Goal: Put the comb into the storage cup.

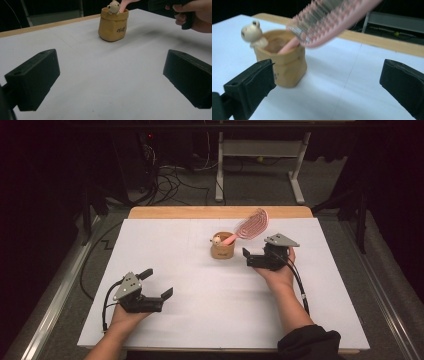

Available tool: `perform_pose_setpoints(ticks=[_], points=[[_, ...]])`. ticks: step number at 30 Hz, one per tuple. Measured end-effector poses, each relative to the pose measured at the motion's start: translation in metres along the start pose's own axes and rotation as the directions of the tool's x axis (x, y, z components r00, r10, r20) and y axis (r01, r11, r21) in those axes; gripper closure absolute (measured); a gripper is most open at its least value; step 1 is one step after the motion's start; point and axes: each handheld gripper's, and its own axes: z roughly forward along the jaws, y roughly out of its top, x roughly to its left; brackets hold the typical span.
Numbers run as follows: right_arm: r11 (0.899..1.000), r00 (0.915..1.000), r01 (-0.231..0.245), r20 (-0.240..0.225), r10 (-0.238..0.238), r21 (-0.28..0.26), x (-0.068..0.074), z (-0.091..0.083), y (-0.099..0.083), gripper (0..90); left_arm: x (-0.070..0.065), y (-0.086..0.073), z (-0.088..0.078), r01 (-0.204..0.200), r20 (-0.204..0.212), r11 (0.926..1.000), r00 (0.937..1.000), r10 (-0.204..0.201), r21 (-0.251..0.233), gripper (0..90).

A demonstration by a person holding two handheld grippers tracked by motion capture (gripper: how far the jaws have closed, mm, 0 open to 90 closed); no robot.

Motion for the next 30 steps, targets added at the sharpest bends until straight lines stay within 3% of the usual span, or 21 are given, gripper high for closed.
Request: perform_pose_setpoints(ticks=[12, 18, 24, 30], points=[[1.0, 0.9998, 0.013, -0.015, -0.013, -0.011, 0.001, -0.036, -0.031, 0.5, 0.005, -0.001, 0.0, 0.024, -0.009, 0.9996, 0.9997, -0.024, 0.012, 1.4], [0.999, 0.9996, 0.011, -0.026, -0.012, -0.035, 0.0, -0.066, -0.047, 0.5, 0.005, -0.001, -0.001, 0.029, -0.012, 0.9995, 0.9995, -0.029, 0.008, 1.4], [0.998, 0.9994, 0.011, -0.033, -0.013, -0.058, 0.001, -0.097, -0.074, 0.5, 0.006, -0.001, -0.003, 0.037, -0.006, 0.9993, 0.9993, -0.037, 0.005, 1.4], [0.996, 0.9999, -0.001, -0.017, -0.001, -0.085, -0.001, -0.126, -0.083, 0.5, 0.008, 0.0, -0.006, 0.042, -0.013, 0.9991, 0.999, -0.042, 0.0, 1.4]])
